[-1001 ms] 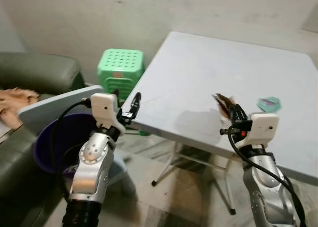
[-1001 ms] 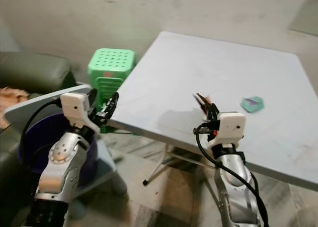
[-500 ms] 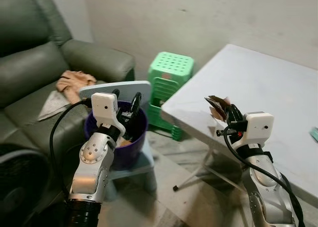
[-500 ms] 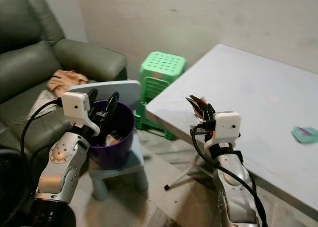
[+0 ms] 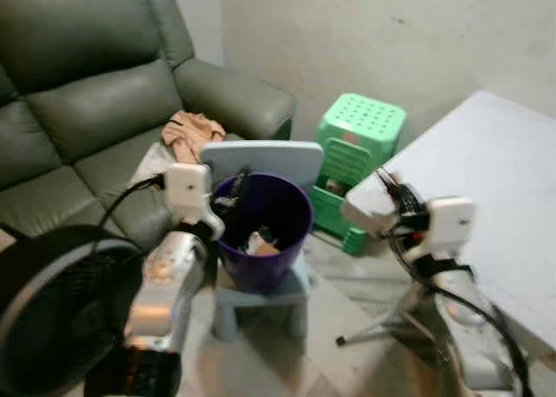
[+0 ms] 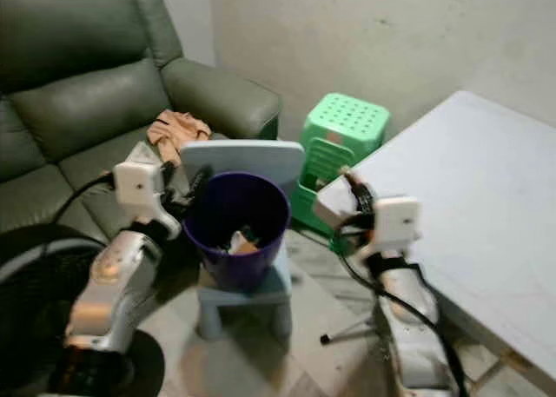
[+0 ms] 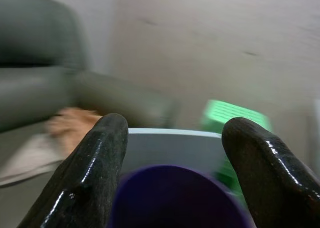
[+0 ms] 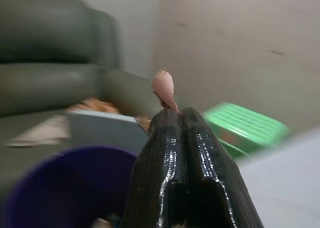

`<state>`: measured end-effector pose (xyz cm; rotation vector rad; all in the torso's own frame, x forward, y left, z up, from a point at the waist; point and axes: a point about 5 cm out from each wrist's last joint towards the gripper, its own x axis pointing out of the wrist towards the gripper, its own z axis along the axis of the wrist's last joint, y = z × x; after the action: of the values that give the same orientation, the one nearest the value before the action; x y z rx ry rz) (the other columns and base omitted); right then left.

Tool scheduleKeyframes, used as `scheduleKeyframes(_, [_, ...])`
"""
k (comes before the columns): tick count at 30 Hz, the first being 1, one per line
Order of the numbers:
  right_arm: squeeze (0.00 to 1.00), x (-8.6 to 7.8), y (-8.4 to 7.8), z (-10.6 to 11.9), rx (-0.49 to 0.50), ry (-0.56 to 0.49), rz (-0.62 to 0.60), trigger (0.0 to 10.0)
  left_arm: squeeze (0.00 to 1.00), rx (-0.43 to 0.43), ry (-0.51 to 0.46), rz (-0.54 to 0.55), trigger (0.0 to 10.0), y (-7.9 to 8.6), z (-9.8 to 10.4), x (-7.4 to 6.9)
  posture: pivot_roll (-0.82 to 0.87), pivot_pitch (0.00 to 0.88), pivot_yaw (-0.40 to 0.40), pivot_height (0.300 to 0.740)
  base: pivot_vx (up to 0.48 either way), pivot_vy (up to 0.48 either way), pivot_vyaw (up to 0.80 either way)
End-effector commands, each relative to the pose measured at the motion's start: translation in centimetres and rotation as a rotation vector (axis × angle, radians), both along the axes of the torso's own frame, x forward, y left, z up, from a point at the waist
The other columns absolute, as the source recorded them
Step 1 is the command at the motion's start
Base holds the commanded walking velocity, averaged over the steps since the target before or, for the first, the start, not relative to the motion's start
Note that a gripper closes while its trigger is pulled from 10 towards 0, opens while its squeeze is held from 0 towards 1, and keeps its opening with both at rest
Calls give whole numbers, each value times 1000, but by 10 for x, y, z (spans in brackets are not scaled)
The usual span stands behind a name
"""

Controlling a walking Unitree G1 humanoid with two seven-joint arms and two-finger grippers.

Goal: Picking trash to rubbish bin

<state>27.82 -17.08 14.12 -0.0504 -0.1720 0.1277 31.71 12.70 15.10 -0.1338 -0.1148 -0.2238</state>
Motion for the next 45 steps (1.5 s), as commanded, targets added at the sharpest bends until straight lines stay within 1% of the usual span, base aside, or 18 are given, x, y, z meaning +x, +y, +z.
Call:
scheduleKeyframes(1, [0,0,-5,2,-8,0,-5,10000,0,11,14,-5,10000,-4,-2,0,1,16,-55,740,0,0,800])
scheduleKeyframes(4, [0,0,-5,2,-3,-1,-4,10000,0,21,21,-5,10000,-5,-3,0,2,14,-56,740,0,0,731])
scheduleKeyframes(8, [0,-1,-5,3,34,-13,-5,10000,0,35,27,4,10000,-5,-3,0,2,14,-56,740,0,0,0])
scheduleKeyframes(9, [0,-1,-6,2,61,-2,-6,10000,0,37,29,7,10000,-5,-3,0,3,10,-55,740,0,0,0])
scheduleKeyframes(13, [0,-2,-6,-3,66,40,-1,10000,0,57,38,-23,10000,-9,-8,-4,0,2,-53,740,0,0,0])
scheduleKeyframes(16, [0,-2,-5,-6,58,74,19,10000,0,61,35,-37,10000,-11,-10,-7,0,0,-55,740,0,0,0])
scheduleKeyframes(18, [0,-2,-7,-7,33,84,13,10000,0,61,27,-44,10000,-13,-10,-9,0,2,-55,740,0,0,0])
scheduleKeyframes(19, [0,-2,-7,-7,33,84,13,10000,0,61,27,-44,10000,-13,-10,-9,0,2,-55,740,0,0,0])
scheduleKeyframes(20, [0,-1,-8,-10,55,112,15,10000,0,57,30,-48,10000,-14,-10,-10,2,1,-62,740,0,0,0])
scheduleKeyframes(22, [0,-1,-9,-9,51,113,22,10000,0,50,35,-49,10000,-15,-11,-10,2,1,-64,740,0,0,0])
scheduleKeyframes(24, [0,1,-12,-3,32,84,55,10000,0,42,33,-63,10000,-18,-11,-11,5,2,-68,740,0,0,0])
scheduleKeyframes(28, [0,4,-15,1,-1,64,54,10000,0,42,29,-61,10000,-18,-10,-12,7,1,-72,740,0,0,0])
scheduleKeyframes(30, [0,6,-17,4,-37,51,61,10000,0,46,9,-62,10000,-18,-9,-12,10,0,-76,740,0,0,0])
scheduleKeyframes(34, [0,10,-15,5,-59,51,77,10000,0,65,-9,-83,10000,-20,-9,-14,8,3,-74,740,0,0,0])
scheduleKeyframes(36, [0,17,-14,6,-78,51,91,10000,0,60,-14,-119,10000,-25,-9,-17,8,6,-74,740,0,0,0])
scheduleKeyframes(42, [0,28,-15,11,-98,47,108,10000,0,50,-16,-157,10000,-35,-9,-22,11,19,-81,740,0,0,0])
scheduleKeyframes(44, [0,36,-16,15,-113,39,114,10000,0,52,-26,-177,10000,-41,-9,-26,18,29,-90,740,0,0,0])
scheduleKeyframes(45, [0,42,-17,18,-122,36,119,10000,0,40,-41,-193,10000,-47,-7,-30,30,43,-101,740,0,0,0])
